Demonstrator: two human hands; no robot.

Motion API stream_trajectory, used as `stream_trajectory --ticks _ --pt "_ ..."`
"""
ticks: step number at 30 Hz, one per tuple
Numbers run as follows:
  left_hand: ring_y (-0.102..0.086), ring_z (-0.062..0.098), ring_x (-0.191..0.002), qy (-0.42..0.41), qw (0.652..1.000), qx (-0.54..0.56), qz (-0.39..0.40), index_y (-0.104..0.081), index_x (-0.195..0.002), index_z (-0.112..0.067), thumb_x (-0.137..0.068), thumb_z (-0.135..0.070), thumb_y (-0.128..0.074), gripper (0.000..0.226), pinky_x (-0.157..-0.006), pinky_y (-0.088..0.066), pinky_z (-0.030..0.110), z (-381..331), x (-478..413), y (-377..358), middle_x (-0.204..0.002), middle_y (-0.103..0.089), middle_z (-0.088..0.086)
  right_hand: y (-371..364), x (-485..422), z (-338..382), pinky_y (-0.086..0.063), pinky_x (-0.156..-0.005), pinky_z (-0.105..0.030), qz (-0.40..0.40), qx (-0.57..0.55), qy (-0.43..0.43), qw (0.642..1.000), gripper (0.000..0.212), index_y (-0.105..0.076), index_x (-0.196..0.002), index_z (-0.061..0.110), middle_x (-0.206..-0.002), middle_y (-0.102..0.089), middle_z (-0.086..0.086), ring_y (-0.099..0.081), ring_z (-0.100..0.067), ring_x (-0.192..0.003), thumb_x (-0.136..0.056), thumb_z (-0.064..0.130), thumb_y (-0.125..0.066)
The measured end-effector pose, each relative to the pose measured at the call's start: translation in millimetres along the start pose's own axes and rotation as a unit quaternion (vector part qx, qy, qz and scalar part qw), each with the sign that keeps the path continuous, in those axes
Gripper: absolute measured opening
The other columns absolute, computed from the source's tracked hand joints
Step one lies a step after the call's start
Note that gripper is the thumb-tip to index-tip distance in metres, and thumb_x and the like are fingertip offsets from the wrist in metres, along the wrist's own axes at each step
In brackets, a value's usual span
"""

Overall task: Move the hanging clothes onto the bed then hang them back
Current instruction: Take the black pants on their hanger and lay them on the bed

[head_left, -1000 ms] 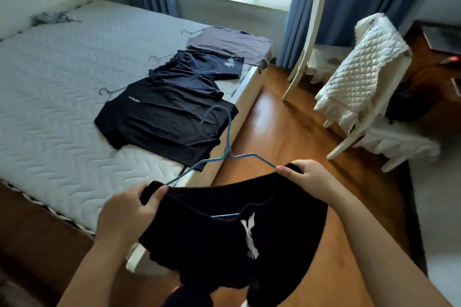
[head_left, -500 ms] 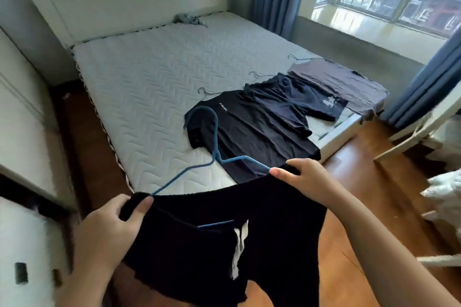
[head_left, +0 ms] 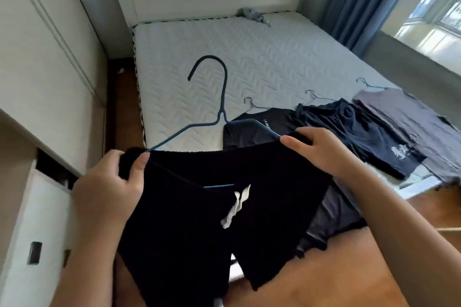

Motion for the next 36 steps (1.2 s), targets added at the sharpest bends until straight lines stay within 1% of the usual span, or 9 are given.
stream_trajectory --ticks 3,9,13,16,20,25,28,32,36 --pt "-0.053 0.038 -0.048 0.006 0.999 -0.026 -0.03 -0.058 -0.08 0.006 -0.084 -0.05 -0.044 0.058 -0.049 -0.03 0.029 -5 -30 -4 -0.054 -0.056 0.023 16 -42 11 -0.038 -0.056 -0.03 -0.003 -0.002 0.041 0.999 0.051 -0.06 -0.08 0.003 -0.062 -0.054 -0.004 -0.05 -0.018 -0.057 -0.081 0.054 -0.052" --pt "-0.034 0.022 -0.05 0.053 0.991 -0.063 -0.107 -0.053 -0.073 0.005 -0.085 -0.043 -0.049 0.049 -0.046 -0.013 0.019 -18 -77 2 -0.053 -0.049 0.018 32 -127 36 -0.036 -0.06 -0.027 0.048 -0.014 0.134 0.99 0.035 -0.059 -0.081 0.003 -0.066 -0.052 0.001 -0.048 -0.013 -0.063 -0.085 0.037 -0.058" --pt "-0.036 0.024 -0.054 0.088 0.981 -0.1 -0.138 -0.049 -0.074 0.001 -0.088 -0.043 -0.048 0.046 -0.046 -0.013 0.025 -22 -114 1 -0.057 -0.043 0.011 44 -182 57 -0.041 -0.065 -0.02 0.085 -0.054 0.176 0.979 0.016 -0.059 -0.091 0.017 -0.077 -0.057 0.009 -0.053 -0.005 -0.072 -0.083 0.03 -0.064" --pt "-0.038 0.025 -0.059 0.124 0.975 -0.121 -0.137 -0.048 -0.075 -0.001 -0.09 -0.041 -0.049 0.042 -0.051 -0.019 0.03 -20 -132 -9 -0.059 -0.04 0.006 44 -221 56 -0.044 -0.073 -0.019 0.124 -0.122 0.165 0.971 0.016 -0.06 -0.096 0.019 -0.084 -0.059 0.008 -0.056 -0.005 -0.077 -0.082 0.019 -0.067" --pt "-0.038 0.025 -0.056 0.154 0.973 -0.141 -0.103 -0.042 -0.069 -0.006 -0.089 -0.041 -0.05 0.041 -0.045 -0.016 0.028 -8 -139 -39 -0.052 -0.034 -0.002 13 -254 27 -0.047 -0.079 -0.025 0.173 -0.159 0.133 0.963 0.014 -0.06 -0.085 0.026 -0.086 -0.062 0.005 -0.058 -0.012 -0.082 -0.084 0.013 -0.064" --pt "-0.042 0.026 -0.054 0.143 0.977 -0.154 -0.04 -0.044 -0.069 -0.007 -0.088 -0.041 -0.051 0.04 -0.046 -0.02 0.028 11 -150 -105 -0.057 -0.047 0.008 -41 -288 -37 -0.04 -0.081 -0.028 0.16 -0.09 0.08 0.98 0.011 -0.06 -0.095 0.02 -0.104 -0.06 -0.008 -0.057 -0.021 -0.093 -0.086 0.023 -0.062" --pt "-0.048 0.03 -0.056 0.127 0.98 -0.154 0.02 -0.046 -0.07 -0.006 -0.089 -0.042 -0.05 0.041 -0.051 -0.03 0.031 25 -162 -157 -0.061 -0.055 0.014 -61 -306 -70 -0.036 -0.08 -0.026 0.136 -0.084 0.038 0.986 0.017 -0.061 -0.102 0.012 -0.101 -0.06 -0.008 -0.056 -0.022 -0.094 -0.086 0.019 -0.061" --pt "-0.058 0.036 -0.071 0.139 0.969 -0.17 0.109 -0.045 -0.078 -0.008 -0.091 -0.045 -0.043 0.04 -0.055 -0.032 0.033 58 -178 -231 -0.074 -0.061 0.015 -98 -335 -106 -0.035 -0.089 -0.027 0.115 -0.048 -0.009 0.992 0.028 -0.057 -0.116 0.003 -0.116 -0.062 -0.013 -0.054 -0.028 -0.112 -0.089 0.009 -0.054" --pt "-0.059 0.037 -0.086 0.177 0.951 -0.17 0.188 -0.049 -0.091 -0.004 -0.093 -0.045 -0.038 0.042 -0.061 -0.035 0.033 102 -185 -302 -0.087 -0.062 0.015 -149 -368 -139 -0.031 -0.086 -0.021 0.112 -0.052 -0.058 0.991 0.03 -0.054 -0.12 0.004 -0.123 -0.059 -0.013 -0.052 -0.027 -0.117 -0.09 0.005 -0.051"
Point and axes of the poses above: each hand's wrist, its own x-axis away from the middle knuckle, its own y-axis out of the back of the hand, z = x × y, the point moved 9 cm from there along -x, towards the middle knuckle
